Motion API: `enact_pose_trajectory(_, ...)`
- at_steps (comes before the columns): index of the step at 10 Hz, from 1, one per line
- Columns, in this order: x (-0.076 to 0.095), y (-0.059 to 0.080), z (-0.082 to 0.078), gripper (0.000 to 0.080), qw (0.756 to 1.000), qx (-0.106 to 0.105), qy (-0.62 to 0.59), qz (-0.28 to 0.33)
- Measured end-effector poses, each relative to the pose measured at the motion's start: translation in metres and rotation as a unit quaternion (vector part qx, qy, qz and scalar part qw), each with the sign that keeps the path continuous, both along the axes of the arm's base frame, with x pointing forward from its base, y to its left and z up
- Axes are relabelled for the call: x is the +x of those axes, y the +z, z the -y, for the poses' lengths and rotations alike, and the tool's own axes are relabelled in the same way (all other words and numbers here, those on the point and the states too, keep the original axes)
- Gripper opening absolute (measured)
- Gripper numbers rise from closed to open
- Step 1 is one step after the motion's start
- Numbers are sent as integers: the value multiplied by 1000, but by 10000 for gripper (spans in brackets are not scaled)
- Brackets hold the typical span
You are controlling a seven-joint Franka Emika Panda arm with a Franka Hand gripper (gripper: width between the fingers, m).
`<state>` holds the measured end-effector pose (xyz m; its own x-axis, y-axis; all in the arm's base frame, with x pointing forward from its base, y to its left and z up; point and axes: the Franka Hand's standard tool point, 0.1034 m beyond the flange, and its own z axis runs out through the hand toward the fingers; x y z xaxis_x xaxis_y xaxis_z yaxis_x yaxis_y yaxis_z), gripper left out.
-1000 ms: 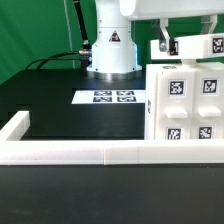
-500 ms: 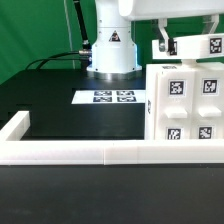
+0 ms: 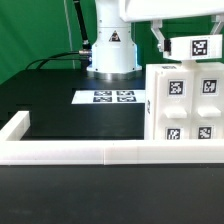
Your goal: Assemble cabinet
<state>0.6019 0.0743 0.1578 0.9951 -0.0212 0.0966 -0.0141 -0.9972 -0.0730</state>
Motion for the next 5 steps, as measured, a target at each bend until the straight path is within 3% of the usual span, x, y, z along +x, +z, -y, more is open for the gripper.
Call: enact_pose_trajectory(5, 1, 0, -10, 561, 964, 33, -262, -19)
